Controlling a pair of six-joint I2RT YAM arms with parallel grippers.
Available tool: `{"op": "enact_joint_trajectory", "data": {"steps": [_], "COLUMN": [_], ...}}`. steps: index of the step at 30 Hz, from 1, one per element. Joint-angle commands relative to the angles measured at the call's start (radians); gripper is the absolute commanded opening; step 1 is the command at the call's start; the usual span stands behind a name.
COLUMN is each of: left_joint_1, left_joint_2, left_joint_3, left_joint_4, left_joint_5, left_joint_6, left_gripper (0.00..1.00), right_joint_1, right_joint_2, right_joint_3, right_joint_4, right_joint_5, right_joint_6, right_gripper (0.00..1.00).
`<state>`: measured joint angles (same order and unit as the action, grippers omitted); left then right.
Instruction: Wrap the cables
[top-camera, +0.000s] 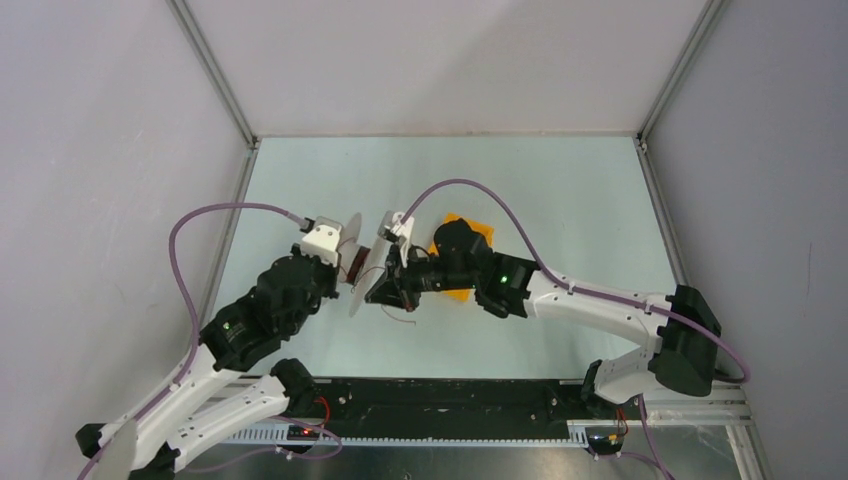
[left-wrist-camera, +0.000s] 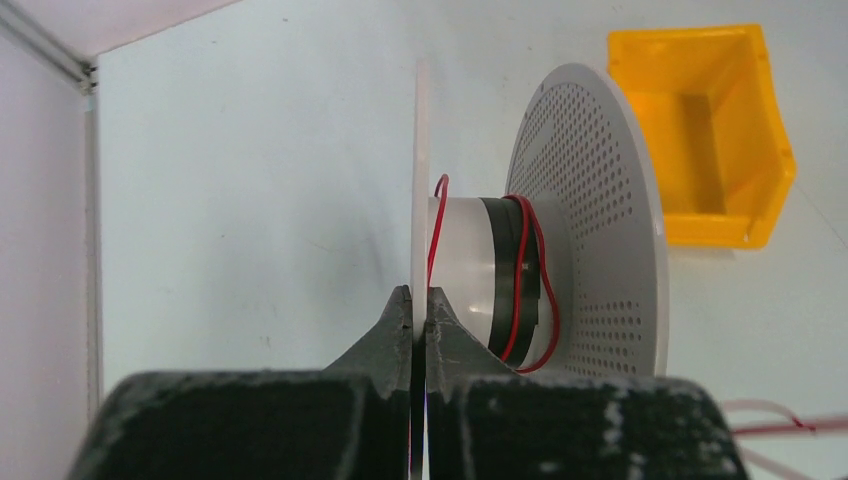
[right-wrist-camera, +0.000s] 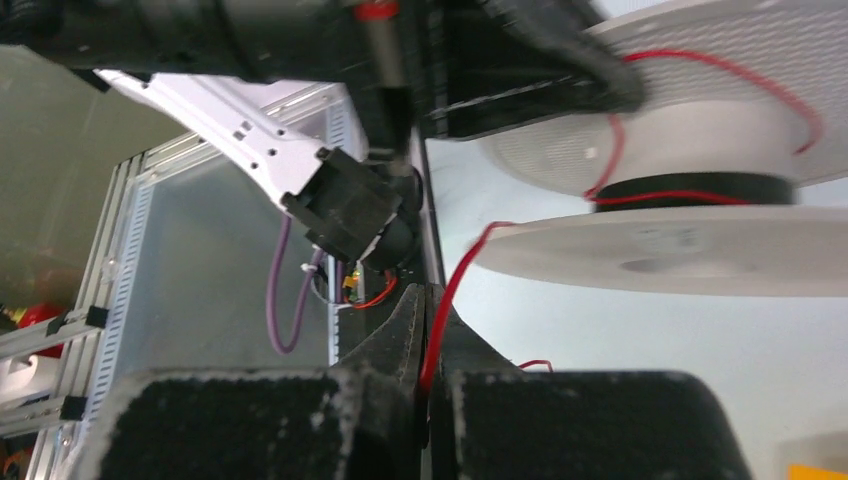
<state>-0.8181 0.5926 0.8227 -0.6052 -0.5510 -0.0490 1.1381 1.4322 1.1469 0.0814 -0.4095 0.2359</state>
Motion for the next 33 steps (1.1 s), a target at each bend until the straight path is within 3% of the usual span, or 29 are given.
{"op": "enact_joint_trajectory", "data": {"steps": [1, 6, 16, 24, 29, 33], "left_joint_1": [-0.007, -0.006, -0.007, -0.006, -0.006, -0.007], "left_joint_2": [-0.022, -0.051, -0.079, -0.073, -0.073, -0.072], "left_joint_3": [0.062, 0.082, 0.103, 0.135, 0.162, 0.179], "left_joint_4": [0.000, -0.052, -0.112, -0.144, -0.143, -0.142], "left_joint_5": [0.131, 0.265, 0.416, 0.518, 0.579, 0.587], "left_joint_6": [0.047, 0.071, 0.081, 0.101, 0.098, 0.076], "left_gripper": [0.00, 0.00, 0.00, 0.00, 0.00, 0.00], "right_joint_1": [-0.049, -0.093, -0.154, -0.210, -0.221, -0.223], "right_joint_2": [-0.042, -0.066, -0.141, -0.216, -0.236, -0.253], "right_joint_3": [0.051, 0.050, 0.029, -0.031, -0.075, -0.124], "right_joint_4": [-0.012, -0.110, -0.241, -0.267, -0.259, -0.242], "right_joint_5": [-0.029, -0.001, 0.073, 0.108, 0.085, 0.089], "right_joint_6": [0.009, -0.031, -0.102, -0.135, -0.154, -0.149], "right_gripper": [0.02, 0.08, 0.07, 0.10, 0.02, 0.05]}}
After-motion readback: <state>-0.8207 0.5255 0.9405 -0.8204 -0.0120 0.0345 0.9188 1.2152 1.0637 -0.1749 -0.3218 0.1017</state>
